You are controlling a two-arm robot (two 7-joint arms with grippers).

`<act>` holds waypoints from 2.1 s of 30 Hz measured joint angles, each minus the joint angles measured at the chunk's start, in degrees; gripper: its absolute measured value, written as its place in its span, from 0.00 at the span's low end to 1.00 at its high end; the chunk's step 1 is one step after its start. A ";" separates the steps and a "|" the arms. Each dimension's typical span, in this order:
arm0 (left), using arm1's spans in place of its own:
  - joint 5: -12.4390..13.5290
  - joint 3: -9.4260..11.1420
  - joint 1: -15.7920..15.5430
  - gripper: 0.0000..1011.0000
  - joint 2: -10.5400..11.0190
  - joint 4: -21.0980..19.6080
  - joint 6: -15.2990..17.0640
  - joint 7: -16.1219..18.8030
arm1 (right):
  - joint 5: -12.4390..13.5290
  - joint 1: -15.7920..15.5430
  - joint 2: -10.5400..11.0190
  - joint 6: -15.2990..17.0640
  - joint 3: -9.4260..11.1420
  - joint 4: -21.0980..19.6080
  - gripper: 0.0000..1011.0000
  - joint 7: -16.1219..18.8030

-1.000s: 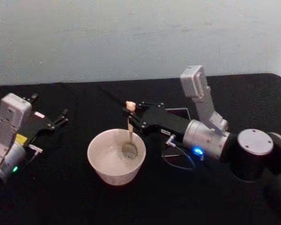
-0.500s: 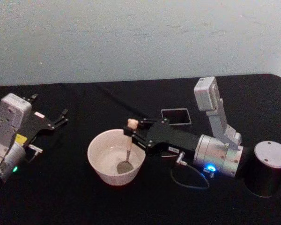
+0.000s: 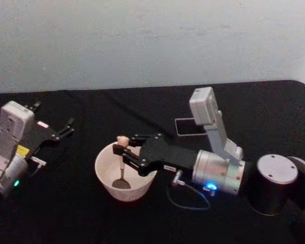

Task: Pick up the stirring spoon with one hand, stir inside the cup, then place it back in its original position.

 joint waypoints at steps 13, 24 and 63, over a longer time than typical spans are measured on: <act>0.00 0.00 0.00 0.99 0.00 0.00 0.00 0.00 | -2.45 3.83 -4.57 -1.50 -1.48 5.59 0.22 -2.75; 0.00 0.00 0.00 0.99 0.00 0.00 0.00 0.00 | -4.45 6.91 -8.36 -1.80 0.01 11.70 0.22 -5.83; 0.00 0.00 0.00 0.99 0.00 0.00 0.00 0.00 | -0.78 -0.79 0.83 0.95 1.13 -2.16 0.22 -1.64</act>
